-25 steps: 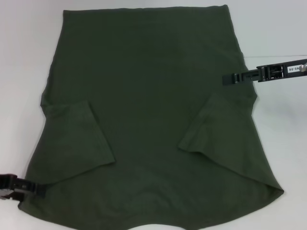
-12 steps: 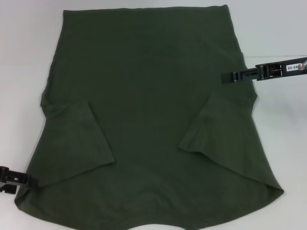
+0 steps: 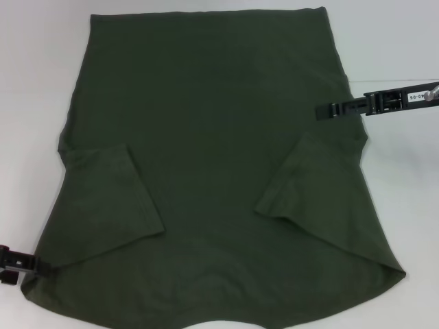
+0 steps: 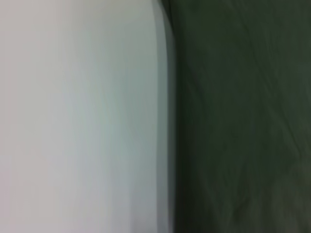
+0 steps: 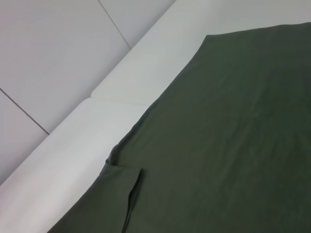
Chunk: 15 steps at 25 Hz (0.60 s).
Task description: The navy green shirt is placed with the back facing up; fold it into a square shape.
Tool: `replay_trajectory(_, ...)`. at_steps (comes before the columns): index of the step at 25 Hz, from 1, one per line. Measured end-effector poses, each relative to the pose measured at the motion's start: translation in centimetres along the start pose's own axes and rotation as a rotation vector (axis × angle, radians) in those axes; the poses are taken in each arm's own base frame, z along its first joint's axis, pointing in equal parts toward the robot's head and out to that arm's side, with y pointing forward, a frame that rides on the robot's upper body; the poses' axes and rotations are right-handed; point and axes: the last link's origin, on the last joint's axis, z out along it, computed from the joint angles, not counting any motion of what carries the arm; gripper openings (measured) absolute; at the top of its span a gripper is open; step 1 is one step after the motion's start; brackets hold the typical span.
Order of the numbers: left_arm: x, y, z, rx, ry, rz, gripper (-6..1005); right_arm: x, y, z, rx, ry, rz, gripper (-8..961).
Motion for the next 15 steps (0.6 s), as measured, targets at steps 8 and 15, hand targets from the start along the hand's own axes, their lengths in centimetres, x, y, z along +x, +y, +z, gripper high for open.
replay_trajectory(8, -0.16, 0.02, 0.56, -0.006, -0.005, -0.006, 849, 0.00, 0.02, 0.16, 0.002, -0.001, 0.000, 839)
replay_trajectory(15, -0.22, 0.24, 0.92, -0.016, -0.016, -0.003, 849, -0.04, 0.01, 0.21, 0.005, -0.002, -0.002, 839)
